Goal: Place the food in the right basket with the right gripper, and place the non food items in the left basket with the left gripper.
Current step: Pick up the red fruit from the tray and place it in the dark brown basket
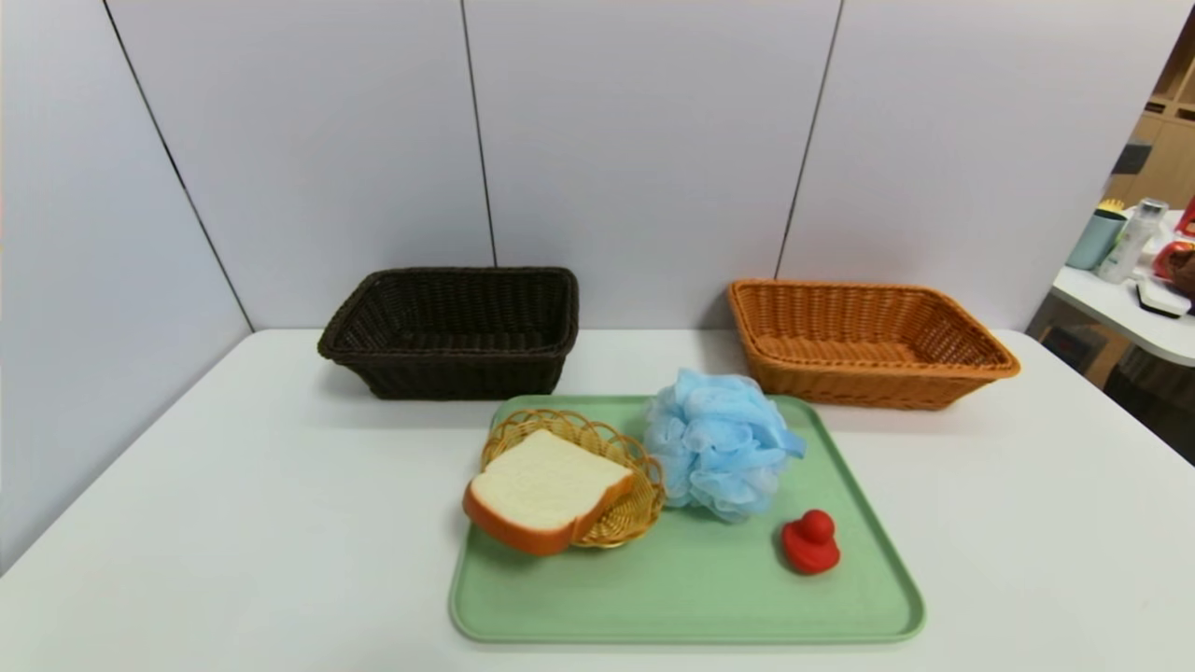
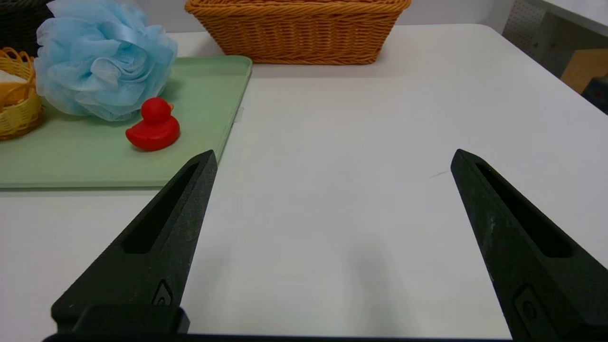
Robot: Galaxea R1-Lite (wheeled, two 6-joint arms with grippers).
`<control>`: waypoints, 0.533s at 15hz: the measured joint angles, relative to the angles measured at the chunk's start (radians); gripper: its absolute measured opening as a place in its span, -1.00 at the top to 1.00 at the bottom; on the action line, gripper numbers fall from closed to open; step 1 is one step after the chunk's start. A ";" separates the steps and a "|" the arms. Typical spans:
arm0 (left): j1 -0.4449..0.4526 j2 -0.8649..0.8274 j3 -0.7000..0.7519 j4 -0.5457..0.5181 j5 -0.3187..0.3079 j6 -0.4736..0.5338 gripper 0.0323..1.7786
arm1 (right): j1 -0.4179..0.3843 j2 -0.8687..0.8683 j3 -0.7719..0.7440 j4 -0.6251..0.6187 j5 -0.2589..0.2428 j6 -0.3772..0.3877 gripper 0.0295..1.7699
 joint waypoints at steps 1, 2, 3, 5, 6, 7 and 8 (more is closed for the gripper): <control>0.000 0.000 -0.003 0.004 -0.001 0.003 -0.90 | 0.001 0.000 -0.003 0.002 0.003 -0.017 -0.92; 0.000 0.001 -0.020 0.011 -0.005 0.001 -0.90 | 0.001 0.000 -0.024 0.010 0.010 -0.025 -0.92; 0.000 0.007 -0.059 0.023 -0.009 -0.001 -0.90 | 0.000 0.004 -0.066 0.025 0.025 -0.028 -0.92; 0.000 0.063 -0.173 0.066 -0.024 -0.006 -0.90 | 0.000 0.050 -0.170 0.070 0.045 -0.030 -0.92; 0.000 0.111 -0.237 0.077 -0.033 -0.007 -0.90 | 0.000 0.090 -0.233 0.087 0.050 -0.030 -0.92; 0.000 0.167 -0.307 0.084 -0.040 -0.008 -0.90 | -0.001 0.142 -0.306 0.097 0.052 -0.031 -0.92; 0.000 0.235 -0.384 0.089 -0.044 -0.008 -0.90 | -0.004 0.201 -0.377 0.107 0.053 -0.032 -0.92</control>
